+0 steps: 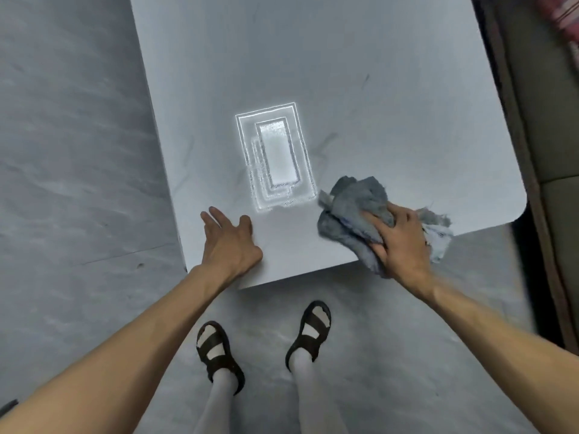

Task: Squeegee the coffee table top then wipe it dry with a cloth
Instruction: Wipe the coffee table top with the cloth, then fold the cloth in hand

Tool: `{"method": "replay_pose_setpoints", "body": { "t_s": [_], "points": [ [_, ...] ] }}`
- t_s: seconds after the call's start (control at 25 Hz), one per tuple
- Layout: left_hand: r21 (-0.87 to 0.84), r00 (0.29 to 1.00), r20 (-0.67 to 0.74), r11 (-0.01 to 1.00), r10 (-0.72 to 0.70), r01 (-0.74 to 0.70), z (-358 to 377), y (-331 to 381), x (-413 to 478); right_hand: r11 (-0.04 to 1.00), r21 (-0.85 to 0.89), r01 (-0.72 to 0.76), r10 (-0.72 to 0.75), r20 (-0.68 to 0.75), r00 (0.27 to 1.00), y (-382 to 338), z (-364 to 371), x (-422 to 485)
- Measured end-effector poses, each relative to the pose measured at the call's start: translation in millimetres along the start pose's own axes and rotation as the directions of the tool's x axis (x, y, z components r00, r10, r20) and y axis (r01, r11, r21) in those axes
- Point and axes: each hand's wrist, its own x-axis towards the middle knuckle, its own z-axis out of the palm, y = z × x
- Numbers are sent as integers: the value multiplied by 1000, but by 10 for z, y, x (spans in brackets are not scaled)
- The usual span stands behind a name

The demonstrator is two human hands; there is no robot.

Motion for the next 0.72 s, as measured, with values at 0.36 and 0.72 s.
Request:
{"method": "replay_pose_setpoints", "body": {
  "t_s": [0.36,0.72],
  "points": [
    [-358,967,-253,927,16,-108,189,-260,-543,805,51,-591,591,-166,790,114,-188,100],
    [-804,994,37,588,-99,88,815,-1335,-1642,846,521,-109,-43,271,962,-2971,95,-466]
  ]
}}
